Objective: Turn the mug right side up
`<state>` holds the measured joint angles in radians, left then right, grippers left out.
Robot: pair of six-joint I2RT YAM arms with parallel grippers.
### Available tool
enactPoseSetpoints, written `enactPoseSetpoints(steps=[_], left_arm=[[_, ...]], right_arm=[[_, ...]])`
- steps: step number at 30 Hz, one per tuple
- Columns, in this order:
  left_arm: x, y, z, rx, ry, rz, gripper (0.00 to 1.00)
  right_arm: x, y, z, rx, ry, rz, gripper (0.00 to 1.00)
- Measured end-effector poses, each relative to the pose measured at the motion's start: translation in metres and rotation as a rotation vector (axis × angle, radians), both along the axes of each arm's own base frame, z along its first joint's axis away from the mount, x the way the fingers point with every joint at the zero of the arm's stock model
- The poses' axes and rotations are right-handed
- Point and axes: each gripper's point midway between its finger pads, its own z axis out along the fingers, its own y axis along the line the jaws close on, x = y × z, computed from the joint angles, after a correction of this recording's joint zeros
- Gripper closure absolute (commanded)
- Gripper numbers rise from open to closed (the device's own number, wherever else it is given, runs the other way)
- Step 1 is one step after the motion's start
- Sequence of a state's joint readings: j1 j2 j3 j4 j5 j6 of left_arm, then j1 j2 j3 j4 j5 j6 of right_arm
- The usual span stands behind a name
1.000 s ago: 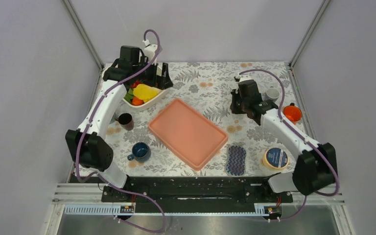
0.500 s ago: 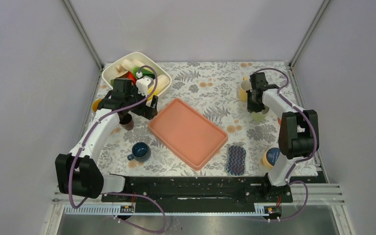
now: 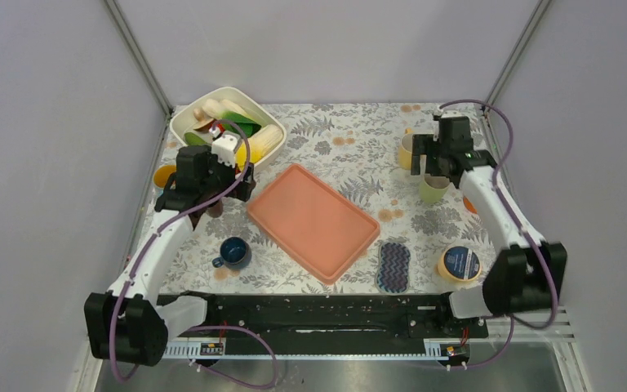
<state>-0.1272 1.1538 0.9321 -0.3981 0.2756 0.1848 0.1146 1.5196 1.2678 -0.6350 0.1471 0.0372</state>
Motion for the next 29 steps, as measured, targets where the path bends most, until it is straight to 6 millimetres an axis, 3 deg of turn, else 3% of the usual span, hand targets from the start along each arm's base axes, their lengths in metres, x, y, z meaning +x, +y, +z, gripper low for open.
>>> enactPoseSetpoints(steps=[3,6,10,16,20,29], left_arm=[[0.003,0.012,0.004,-0.019,-0.119,0.076,0.01],[0.0,0.023,-0.002,-0.032,-0.229,0.143,0.01],[-0.004,0.034,-0.023,-0.055,-0.297,0.227,0.01],[-0.016,0.045,-0.046,-0.111,-0.361,0.321,0.01],[-0.023,0.049,-0.051,-0.139,-0.398,0.354,0.01],[-0.022,0.055,-0.04,-0.16,-0.447,0.4,0.01]], right_arm=[[-0.017,0.001,0.04,0.02,-0.217,0.027,0.01],[-0.05,0.002,0.053,0.057,-0.42,0.042,0.01],[-0.077,0.0,0.032,0.087,-0.612,0.043,0.01],[-0.093,-0.001,-0.01,0.12,-0.662,0.023,0.01],[-0.096,-0.001,-0.01,0.146,-0.723,0.008,0.01],[-0.097,-0.005,-0.01,0.147,-0.736,-0.023,0.01]])
